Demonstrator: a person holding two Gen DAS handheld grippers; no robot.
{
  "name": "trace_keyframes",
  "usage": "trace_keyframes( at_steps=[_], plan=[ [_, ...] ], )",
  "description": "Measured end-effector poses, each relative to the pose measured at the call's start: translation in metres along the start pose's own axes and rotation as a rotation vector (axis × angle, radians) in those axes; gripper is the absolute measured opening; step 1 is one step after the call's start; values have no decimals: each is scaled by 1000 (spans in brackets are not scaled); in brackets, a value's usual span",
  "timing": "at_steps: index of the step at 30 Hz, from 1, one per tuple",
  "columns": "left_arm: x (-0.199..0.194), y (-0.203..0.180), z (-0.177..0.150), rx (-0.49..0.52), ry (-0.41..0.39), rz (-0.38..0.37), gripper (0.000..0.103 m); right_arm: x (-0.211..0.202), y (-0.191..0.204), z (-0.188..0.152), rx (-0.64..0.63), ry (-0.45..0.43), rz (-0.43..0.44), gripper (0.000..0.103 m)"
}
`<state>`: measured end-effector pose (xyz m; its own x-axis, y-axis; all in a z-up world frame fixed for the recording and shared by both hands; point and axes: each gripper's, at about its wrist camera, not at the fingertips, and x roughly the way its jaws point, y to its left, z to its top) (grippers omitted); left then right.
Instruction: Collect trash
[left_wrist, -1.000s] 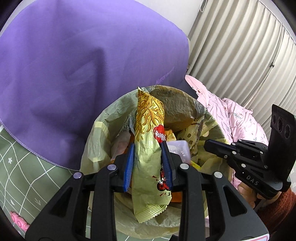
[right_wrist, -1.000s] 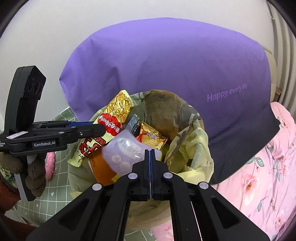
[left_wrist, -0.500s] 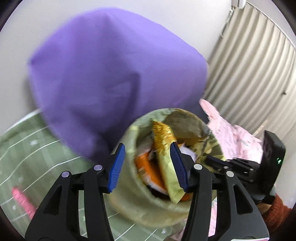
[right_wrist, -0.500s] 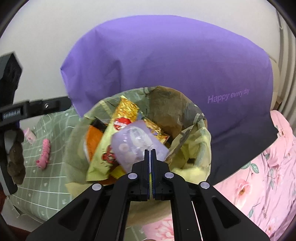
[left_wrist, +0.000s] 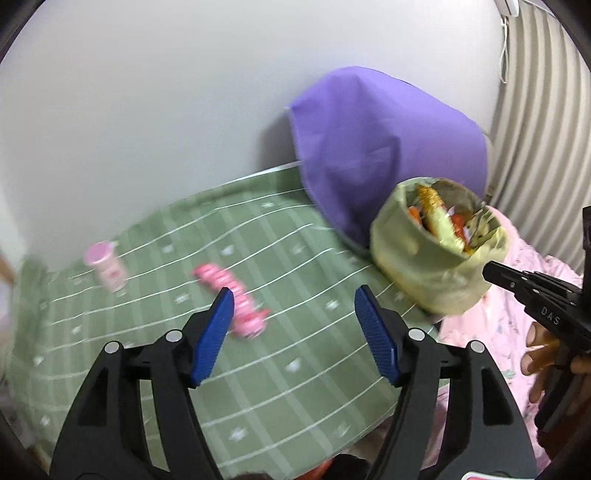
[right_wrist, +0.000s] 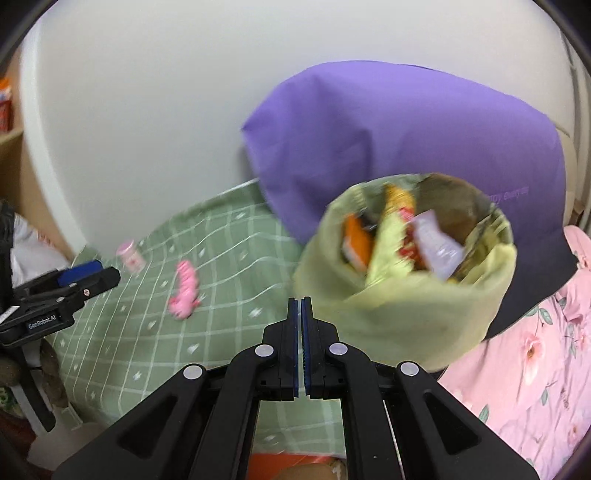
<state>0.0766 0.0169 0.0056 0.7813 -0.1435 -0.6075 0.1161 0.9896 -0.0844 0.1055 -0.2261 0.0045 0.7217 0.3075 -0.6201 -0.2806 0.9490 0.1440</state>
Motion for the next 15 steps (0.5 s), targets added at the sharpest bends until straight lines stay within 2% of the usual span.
trace_keyframes(
  at_steps=[5, 11, 15],
  plan=[
    [-32, 16, -25, 5, -20, 63, 68, -14, 40, -17, 31, -24, 30, 5],
    [-59, 23, -32, -21, -62, 102, 68, -27, 76, -22, -40, -52, 36, 5],
    [-70, 27, -34, -55, -74, 141, 68, -33, 86, -22, -62, -68, 24, 5]
  ],
)
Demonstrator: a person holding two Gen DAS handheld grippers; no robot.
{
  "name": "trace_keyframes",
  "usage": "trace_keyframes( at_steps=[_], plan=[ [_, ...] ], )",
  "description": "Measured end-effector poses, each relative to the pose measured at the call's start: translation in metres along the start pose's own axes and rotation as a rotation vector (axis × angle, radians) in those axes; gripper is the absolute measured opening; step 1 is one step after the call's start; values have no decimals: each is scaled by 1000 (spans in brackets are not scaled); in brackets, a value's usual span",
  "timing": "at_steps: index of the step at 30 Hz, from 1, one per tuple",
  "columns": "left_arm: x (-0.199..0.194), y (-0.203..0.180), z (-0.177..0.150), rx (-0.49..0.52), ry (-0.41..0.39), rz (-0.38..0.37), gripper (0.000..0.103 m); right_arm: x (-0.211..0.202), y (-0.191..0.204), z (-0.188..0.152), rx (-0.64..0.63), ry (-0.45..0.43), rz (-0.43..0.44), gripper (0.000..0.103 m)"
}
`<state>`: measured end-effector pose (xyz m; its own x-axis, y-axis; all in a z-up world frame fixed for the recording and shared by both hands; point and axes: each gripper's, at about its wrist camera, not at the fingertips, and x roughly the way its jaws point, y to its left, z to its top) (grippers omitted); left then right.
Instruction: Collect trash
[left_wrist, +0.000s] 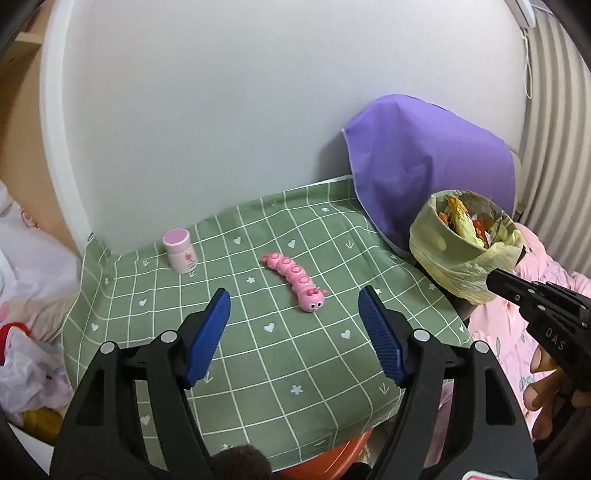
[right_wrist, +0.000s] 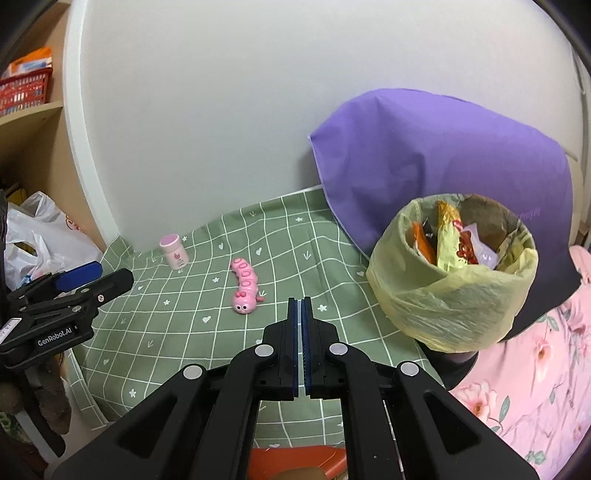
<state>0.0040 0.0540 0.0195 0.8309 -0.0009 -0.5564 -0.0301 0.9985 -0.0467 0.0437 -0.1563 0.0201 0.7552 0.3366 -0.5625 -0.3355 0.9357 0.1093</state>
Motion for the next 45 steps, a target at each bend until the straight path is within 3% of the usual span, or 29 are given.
trace_keyframes(
  at_steps=[9, 45],
  plan=[
    [-7, -9, 2, 21, -21, -28, 68, -14, 3, 0, -11, -40, -32, 5],
    [-15, -15, 3, 11, -30, -46, 68, -19, 2, -4, 2, -34, -30, 5]
  ],
)
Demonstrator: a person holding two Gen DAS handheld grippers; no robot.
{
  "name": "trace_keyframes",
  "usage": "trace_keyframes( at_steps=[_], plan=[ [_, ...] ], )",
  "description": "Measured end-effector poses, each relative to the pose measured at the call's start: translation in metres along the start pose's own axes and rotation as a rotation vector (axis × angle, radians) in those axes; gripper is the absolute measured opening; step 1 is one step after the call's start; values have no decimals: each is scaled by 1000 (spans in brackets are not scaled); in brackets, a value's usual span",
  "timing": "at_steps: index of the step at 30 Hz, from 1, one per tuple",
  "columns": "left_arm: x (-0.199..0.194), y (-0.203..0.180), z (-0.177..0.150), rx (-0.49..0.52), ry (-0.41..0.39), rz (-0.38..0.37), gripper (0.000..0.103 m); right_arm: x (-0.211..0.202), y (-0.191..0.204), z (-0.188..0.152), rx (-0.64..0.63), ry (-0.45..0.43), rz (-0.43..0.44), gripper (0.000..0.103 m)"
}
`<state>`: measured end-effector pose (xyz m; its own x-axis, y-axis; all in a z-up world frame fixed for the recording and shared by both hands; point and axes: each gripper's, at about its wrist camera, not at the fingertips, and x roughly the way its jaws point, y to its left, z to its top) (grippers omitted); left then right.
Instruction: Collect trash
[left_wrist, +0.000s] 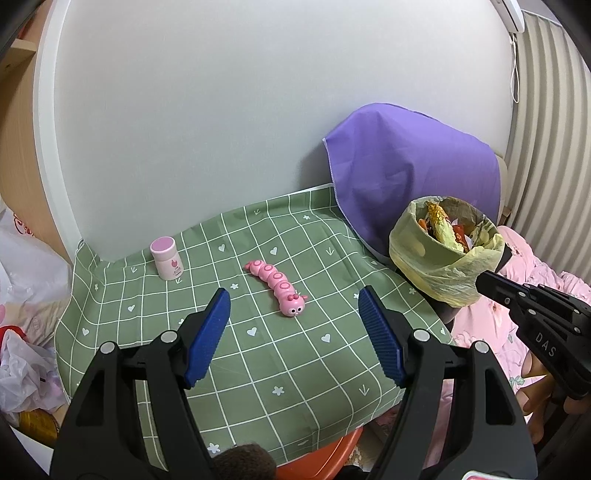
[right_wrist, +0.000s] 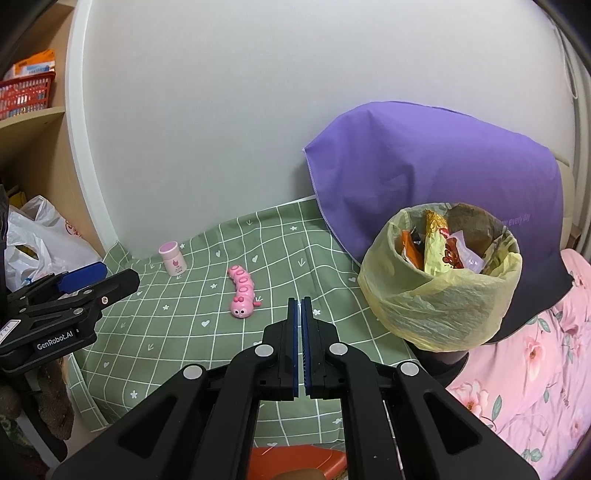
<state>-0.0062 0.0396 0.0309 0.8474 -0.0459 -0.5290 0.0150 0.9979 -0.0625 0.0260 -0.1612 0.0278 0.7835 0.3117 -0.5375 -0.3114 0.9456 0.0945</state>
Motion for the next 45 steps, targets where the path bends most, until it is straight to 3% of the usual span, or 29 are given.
trace_keyframes(
  at_steps=[39, 43, 45],
  plan=[
    [6, -6, -3, 11, 19, -30, 68, 0, -4, -6, 20, 8, -6, 5],
    [26, 10, -7, -36, 76, -12, 68, 18, -3, -4, 7, 38, 55, 5],
    [43, 30, -12, -86, 110, 47, 68, 40, 3, -1, -28, 82, 121, 5]
  ],
)
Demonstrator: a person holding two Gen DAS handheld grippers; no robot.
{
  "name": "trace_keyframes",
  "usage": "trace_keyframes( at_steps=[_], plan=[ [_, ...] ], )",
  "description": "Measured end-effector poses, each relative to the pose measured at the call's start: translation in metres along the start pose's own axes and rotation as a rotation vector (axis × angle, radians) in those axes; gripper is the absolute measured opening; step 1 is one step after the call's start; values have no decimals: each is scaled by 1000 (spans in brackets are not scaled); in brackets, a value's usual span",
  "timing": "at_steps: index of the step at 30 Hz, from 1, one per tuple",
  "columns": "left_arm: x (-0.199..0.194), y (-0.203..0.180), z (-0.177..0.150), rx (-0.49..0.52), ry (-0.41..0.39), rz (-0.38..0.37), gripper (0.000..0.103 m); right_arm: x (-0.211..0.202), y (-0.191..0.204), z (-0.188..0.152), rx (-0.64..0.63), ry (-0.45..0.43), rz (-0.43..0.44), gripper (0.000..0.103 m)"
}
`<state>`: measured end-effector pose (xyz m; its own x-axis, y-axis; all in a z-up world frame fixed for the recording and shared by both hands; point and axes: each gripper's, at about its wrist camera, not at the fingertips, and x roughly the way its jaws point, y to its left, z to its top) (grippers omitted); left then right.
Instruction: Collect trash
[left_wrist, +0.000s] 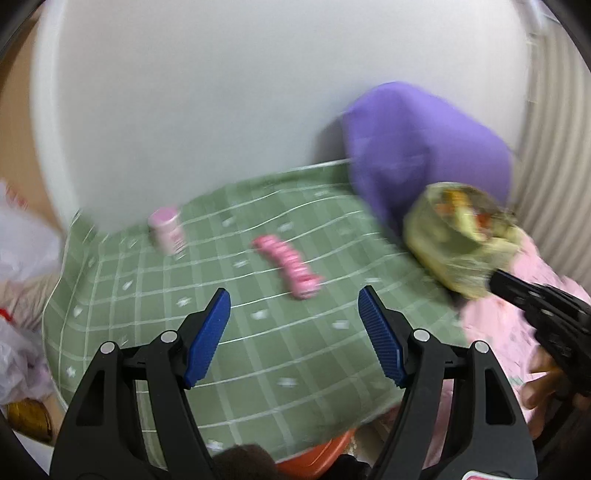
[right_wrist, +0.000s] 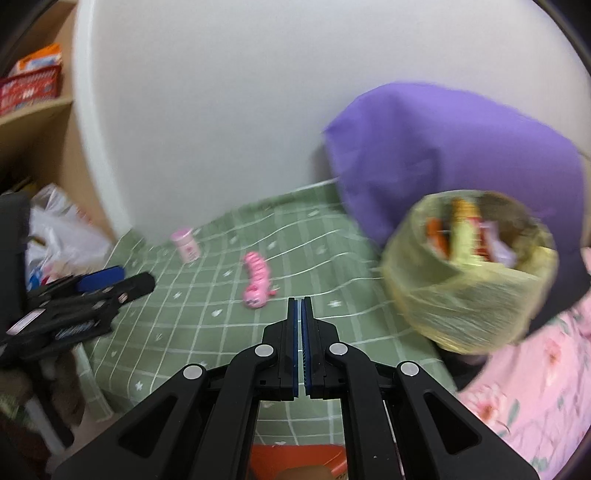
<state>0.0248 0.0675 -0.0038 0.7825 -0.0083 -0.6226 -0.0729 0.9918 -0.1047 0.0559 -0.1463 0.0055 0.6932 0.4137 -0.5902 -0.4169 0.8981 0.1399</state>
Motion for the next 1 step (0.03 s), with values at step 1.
trace_keyframes(
  at_steps=[1],
  plan=[
    [14, 17, 0, -42, 24, 40, 68, 16, 1, 3, -20, 37, 44, 5]
  ],
)
